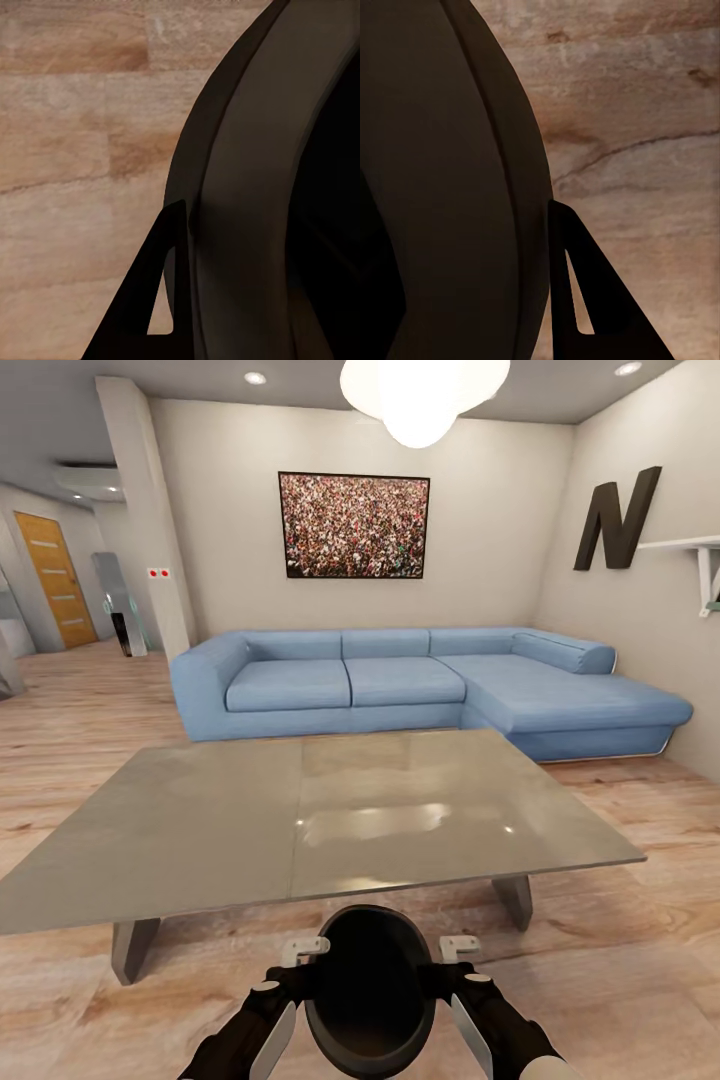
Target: Place each of the two pumpkins and all three candles from the living room inside a cabinet in the living room (use any cabinet), then make sure every cabinet is closed, and position the cauldron so it is next to a table in the living room.
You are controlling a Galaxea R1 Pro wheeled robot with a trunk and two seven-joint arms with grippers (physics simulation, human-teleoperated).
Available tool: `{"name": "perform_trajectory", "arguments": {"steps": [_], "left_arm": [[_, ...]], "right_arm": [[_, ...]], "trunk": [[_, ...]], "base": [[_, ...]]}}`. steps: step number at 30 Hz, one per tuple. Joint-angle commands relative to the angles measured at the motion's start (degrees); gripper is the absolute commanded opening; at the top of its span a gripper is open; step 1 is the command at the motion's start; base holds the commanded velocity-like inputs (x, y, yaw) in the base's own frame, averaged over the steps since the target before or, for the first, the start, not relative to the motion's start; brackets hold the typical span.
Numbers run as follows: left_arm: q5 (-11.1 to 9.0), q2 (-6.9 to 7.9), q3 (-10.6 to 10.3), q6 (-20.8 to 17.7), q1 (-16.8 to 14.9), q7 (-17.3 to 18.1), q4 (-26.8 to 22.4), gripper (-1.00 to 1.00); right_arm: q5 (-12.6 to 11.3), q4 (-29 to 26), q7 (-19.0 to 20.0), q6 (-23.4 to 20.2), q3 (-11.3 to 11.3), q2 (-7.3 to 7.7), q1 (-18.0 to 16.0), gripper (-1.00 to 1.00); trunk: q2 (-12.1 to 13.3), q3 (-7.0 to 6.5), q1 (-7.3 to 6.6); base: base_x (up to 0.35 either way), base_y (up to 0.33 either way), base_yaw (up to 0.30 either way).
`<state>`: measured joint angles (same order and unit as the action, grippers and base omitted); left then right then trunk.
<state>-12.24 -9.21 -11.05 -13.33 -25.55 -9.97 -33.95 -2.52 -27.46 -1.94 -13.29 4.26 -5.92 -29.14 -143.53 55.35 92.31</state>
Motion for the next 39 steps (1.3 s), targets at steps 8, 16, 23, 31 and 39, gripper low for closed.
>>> {"name": "perform_trajectory", "arguments": {"steps": [8, 16, 23, 31, 39], "left_arm": [[0.11, 0.07, -0.37, -0.3, -0.02, -0.58, -0.15, -1.0], [0.11, 0.07, -0.38, -0.3, -0.02, -0.58, -0.15, -1.0], [0.11, 0.07, -0.39, -0.3, -0.02, -0.58, -0.15, -1.0], [0.11, 0.07, -0.42, -0.3, -0.02, -0.58, -0.17, -1.0], [0.11, 0.11, -0.38, -0.3, -0.02, -0.58, -0.42, -1.0]], "right_arm": [[-0.82, -0.14, -0.17, -0.3, 0.39, 0.03, -0.04, -1.0], [-0.82, -0.14, -0.17, -0.26, 0.39, 0.03, -0.04, -1.0], [-0.82, -0.14, -0.17, -0.25, 0.39, 0.03, -0.04, -1.0], [-0.82, -0.14, -0.09, -0.25, 0.39, 0.03, -0.04, -1.0], [-0.82, -0.14, -0.08, -0.22, 0.39, 0.03, -0.04, -1.0]], "trunk": [[-0.04, 0.27, 0.01], [-0.11, 1.38, 0.14], [-0.19, 2.71, 0.29], [-0.23, 3.37, 0.37], [-0.24, 3.59, 0.4]], "base": [[0.003, 0.0, 0.0], [0.0, 0.0, 0.0], [0.0, 0.0, 0.0], [0.0, 0.0, 0.0], [0.0, 0.0, 0.0]]}}
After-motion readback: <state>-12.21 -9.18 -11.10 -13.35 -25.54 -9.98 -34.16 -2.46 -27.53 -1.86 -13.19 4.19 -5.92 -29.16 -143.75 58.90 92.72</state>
